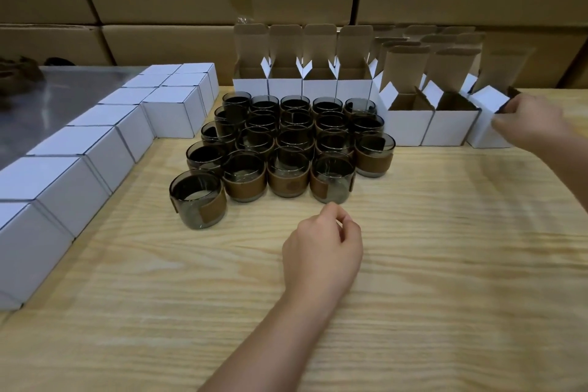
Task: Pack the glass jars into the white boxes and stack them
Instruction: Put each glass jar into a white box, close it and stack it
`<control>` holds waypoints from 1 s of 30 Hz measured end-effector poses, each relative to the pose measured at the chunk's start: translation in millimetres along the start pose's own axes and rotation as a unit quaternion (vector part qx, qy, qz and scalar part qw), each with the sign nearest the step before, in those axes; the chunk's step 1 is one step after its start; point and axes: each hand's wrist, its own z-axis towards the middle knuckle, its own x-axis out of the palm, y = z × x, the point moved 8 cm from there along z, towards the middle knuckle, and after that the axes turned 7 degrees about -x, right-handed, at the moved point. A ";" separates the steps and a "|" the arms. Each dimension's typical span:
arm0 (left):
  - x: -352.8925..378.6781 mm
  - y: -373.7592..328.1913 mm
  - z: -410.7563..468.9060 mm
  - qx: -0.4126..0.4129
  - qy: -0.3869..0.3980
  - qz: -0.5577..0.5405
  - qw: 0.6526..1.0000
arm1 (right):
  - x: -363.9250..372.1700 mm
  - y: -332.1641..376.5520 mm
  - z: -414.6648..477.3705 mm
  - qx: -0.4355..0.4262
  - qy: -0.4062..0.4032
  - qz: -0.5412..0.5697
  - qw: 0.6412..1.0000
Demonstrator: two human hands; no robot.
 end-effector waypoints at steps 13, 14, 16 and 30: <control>-0.6 1.5 1.9 -0.007 -0.001 -0.016 1.000 | -14.4 -12.6 -61.9 -0.093 -0.061 -0.014 0.994; -0.7 1.9 2.2 -0.010 0.003 -0.020 1.000 | -17.3 -6.8 -77.9 -0.105 -0.068 -0.005 0.992; -0.8 3.1 2.4 -0.018 0.007 -0.037 0.999 | -23.4 11.3 -112.6 -0.127 -0.073 0.027 0.989; -6.2 -10.2 -5.8 0.066 0.038 -0.267 0.961 | -44.0 170.7 -291.2 -0.249 -0.193 0.208 0.926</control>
